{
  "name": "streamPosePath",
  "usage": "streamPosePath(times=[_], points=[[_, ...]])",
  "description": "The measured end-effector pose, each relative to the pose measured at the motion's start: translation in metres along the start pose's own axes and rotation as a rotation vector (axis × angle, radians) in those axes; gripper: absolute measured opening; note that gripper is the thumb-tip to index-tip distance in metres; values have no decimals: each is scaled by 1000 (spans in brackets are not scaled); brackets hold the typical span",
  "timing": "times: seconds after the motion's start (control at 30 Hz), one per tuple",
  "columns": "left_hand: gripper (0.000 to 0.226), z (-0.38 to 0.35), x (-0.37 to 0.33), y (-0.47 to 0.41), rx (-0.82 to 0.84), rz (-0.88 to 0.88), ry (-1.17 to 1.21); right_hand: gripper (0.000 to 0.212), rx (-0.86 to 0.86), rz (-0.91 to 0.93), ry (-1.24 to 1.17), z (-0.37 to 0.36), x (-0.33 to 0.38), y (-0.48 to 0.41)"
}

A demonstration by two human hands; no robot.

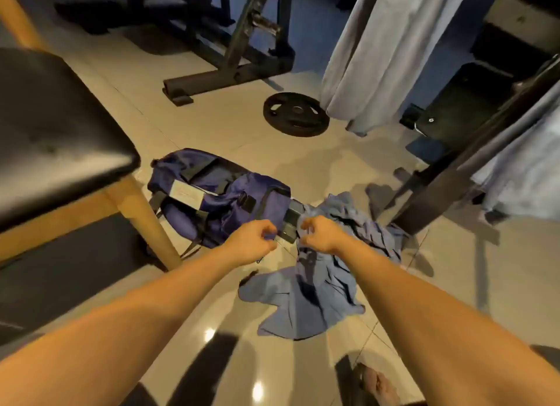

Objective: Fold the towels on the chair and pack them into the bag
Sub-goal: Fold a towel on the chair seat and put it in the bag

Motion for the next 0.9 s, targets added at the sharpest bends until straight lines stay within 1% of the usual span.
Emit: streamPosePath(times=[0.07,0.1,0.17,0.23,0.3,0.37,0.4,0.47,0.53,0.6,0.67,0.7,0.73,0.77,0.8,0.83,0.87,0.9], points=[[51,-23,13,0,33,18,-155,46,69,-45,47,-31,-17,-2],[56,-37,22,1,54,22,-210,49,105,-65,77,-52,-29,-2],[58,-66,38,0,95,32,-284,56,170,-72,100,-87,-50,4],[48,-96,55,-3,130,73,-312,57,177,-91,115,-114,-71,3],[27,-128,69,-2,173,126,-344,52,203,-111,118,-139,-91,5],[16,-159,81,3,149,158,-350,52,255,-118,90,-164,-106,11],[16,-172,86,6,119,162,-346,58,268,-118,84,-173,-113,15],[20,-192,94,13,58,174,-380,67,233,-114,141,-185,-124,18],[16,-204,101,18,13,185,-400,63,209,-112,223,-188,-130,20],[11,-203,101,22,-5,184,-323,53,206,-110,234,-186,-129,24],[27,-190,96,22,-29,188,-207,33,223,-122,199,-177,-125,25],[34,-179,90,23,-48,171,-152,17,210,-138,179,-171,-123,25],[38,-165,82,23,-56,140,-118,5,199,-161,142,-161,-117,27],[40,-152,73,24,-42,104,-88,17,135,-169,84,-152,-111,25],[39,-137,62,27,-16,58,-67,21,72,-162,7,-140,-104,22],[38,-124,50,29,-1,4,-56,8,16,-102,-86,-123,-89,23],[36,-111,37,33,9,-50,-51,22,-3,-34,-191,-107,-75,22],[34,-99,24,37,19,-97,-43,30,22,58,-265,-89,-58,24]])
Point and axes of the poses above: each hand's wrist, its own y-axis away from the middle knuckle, its own z-axis out of the back of the hand, x = y × z, the point moved 3 cm from there along -y, towards the middle knuckle
